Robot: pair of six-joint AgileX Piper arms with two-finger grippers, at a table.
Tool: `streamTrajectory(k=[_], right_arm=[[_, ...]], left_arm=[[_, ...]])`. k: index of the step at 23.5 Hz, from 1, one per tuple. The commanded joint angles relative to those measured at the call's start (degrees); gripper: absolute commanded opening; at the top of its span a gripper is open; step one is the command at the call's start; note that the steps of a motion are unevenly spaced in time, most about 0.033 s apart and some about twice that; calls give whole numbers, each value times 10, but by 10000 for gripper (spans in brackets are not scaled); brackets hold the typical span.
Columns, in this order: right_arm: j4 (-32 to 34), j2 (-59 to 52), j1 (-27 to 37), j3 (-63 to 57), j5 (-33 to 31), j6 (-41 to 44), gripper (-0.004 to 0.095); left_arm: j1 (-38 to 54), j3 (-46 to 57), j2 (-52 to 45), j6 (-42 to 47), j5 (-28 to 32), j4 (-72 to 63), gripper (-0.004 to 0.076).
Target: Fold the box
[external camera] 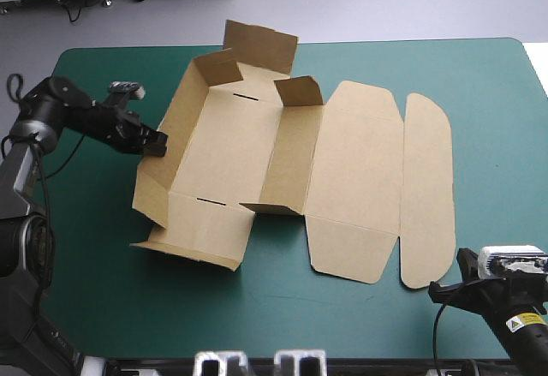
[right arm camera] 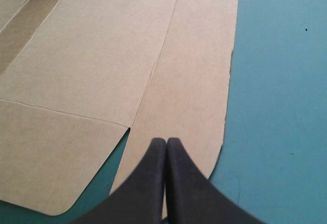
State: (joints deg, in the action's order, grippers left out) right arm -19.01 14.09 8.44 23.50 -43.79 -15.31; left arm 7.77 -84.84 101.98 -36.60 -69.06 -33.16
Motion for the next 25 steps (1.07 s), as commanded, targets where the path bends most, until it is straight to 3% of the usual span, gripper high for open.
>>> streamTrajectory(k=[1,7,15,19,23,25], right_arm=[[-7,7,-2,14,39,-2,-20],[-7,7,-2,14,39,-2,-20],[-6,7,-2,15,39,-2,-19],[2,7,-2,64,18,6,-19],[105,48,-2,173,-20,98,-19],[114,76,-2,204,-30,98,-19]], left_arm=[[-77,-99,-26,1,-47,79,-10],[-221,-251,-26,-31,-38,273,-10],[-382,-305,-26,-135,81,388,-10],[-462,-305,-26,-165,79,406,-10],[-542,-305,-33,-163,45,448,-10],[-548,-304,-45,-159,39,448,-10]])
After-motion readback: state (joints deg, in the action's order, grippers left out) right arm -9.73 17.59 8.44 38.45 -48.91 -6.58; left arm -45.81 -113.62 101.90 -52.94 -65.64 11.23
